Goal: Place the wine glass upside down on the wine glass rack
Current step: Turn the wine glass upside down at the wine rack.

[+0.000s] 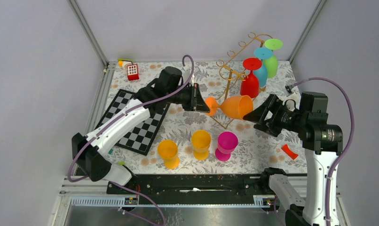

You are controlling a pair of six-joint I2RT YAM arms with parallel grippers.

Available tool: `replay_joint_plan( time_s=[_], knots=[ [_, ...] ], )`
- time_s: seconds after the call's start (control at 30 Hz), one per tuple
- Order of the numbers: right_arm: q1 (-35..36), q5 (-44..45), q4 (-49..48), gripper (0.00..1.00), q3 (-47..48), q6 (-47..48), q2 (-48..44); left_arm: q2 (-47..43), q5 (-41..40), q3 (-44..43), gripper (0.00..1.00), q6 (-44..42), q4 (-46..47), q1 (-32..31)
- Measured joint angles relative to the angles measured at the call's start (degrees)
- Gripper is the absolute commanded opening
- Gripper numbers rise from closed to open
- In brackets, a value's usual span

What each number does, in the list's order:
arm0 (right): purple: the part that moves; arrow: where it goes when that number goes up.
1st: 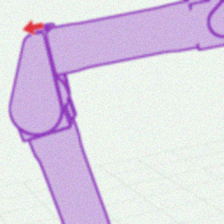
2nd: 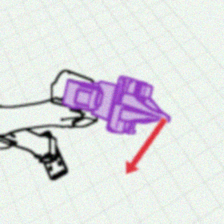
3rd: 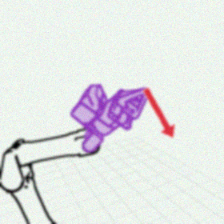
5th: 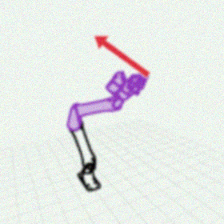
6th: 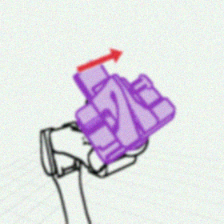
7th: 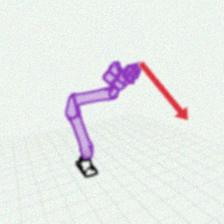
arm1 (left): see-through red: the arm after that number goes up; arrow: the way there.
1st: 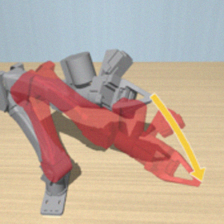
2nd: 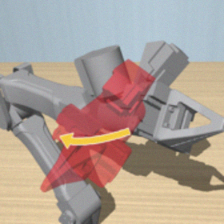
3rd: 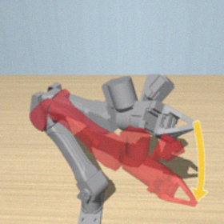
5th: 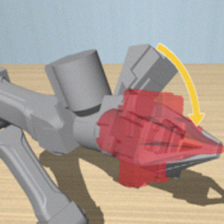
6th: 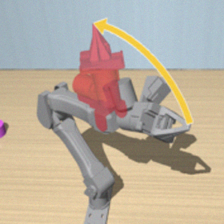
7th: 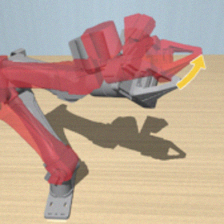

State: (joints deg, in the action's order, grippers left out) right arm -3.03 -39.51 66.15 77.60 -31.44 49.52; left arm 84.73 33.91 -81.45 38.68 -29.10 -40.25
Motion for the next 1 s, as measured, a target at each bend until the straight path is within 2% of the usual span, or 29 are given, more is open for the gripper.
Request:
replay_joint_plan(
  time_s=[0.03, 0.07, 0.33, 0.63, 1.0],
  knots=[
    [0.00, 0.13, 0.00, 0.98, 0.00, 0.22, -0.28, -0.83, -0.74, -0.20, 0.00, -0.63, -0.28, 0.13],
    [0.00, 0.55, -0.02, 0.99, 0.02, 0.46, -0.63, -1.77, -1.66, -0.39, 0.00, -1.46, -0.42, 0.28],
    [0.02, 4.00, 0.50, 1.00, 1.09, 2.10, -4.04, -8.33, -10.91, -2.86, 0.00, -11.17, -2.62, 2.60],
    [0.02, 6.97, 0.83, 1.00, 1.31, 2.67, -5.92, -16.00, -20.48, -3.58, 0.00, -32.79, -3.78, 3.13],
    [0.02, 7.32, -1.40, 1.00, 0.79, -1.55, -5.90, -24.72, -22.23, 4.20, 0.00, -59.14, 2.71, 3.13]
  ],
)
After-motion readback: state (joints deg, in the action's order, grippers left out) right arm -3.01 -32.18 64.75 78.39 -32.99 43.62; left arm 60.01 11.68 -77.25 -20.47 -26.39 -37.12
